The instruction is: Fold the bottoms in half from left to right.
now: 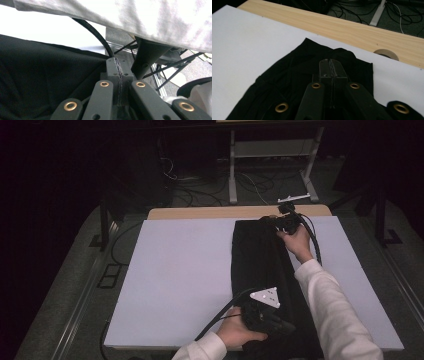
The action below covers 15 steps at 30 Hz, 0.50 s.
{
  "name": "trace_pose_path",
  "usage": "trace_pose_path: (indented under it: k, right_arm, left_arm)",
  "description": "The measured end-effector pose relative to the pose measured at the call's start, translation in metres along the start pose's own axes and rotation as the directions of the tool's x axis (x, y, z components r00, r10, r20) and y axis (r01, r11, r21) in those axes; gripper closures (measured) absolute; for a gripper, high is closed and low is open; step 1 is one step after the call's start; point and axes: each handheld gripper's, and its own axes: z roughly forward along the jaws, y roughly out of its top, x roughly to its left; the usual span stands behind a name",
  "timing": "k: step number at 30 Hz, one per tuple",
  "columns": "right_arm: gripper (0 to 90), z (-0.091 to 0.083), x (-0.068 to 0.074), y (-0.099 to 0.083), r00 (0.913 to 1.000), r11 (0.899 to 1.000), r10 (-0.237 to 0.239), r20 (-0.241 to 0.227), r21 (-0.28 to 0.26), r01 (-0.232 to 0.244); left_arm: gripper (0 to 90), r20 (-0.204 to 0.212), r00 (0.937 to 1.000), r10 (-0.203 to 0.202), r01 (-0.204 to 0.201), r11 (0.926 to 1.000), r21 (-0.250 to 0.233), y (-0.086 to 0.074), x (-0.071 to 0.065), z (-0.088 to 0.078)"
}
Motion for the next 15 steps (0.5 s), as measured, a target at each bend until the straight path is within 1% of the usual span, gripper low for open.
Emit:
trace_pose_path:
  k: [2, 10, 15]
  right_arm:
    - [87.7, 0.0, -0.002, -0.002, 1.0, 1.0, -0.004, 0.0, 0.004, 0.004]
    - [87.7, 0.002, -0.013, -0.007, 1.0, 1.0, 0.001, 0.003, 0.01, -0.001]
    - [87.7, 0.002, -0.018, -0.009, 0.9999, 1.0, -0.009, 0.01, 0.018, 0.009]
  left_arm:
    - [89.1, -0.002, 1.0, -0.009, 0.009, 1.0, 0.0, 0.002, 0.001, 0.005]
    - [89.1, -0.003, 0.9998, -0.021, 0.021, 0.9997, 0.015, 0.01, 0.003, 0.024]
    - [89.1, -0.001, 0.9997, -0.024, 0.024, 0.9995, 0.021, 0.014, 0.004, 0.031]
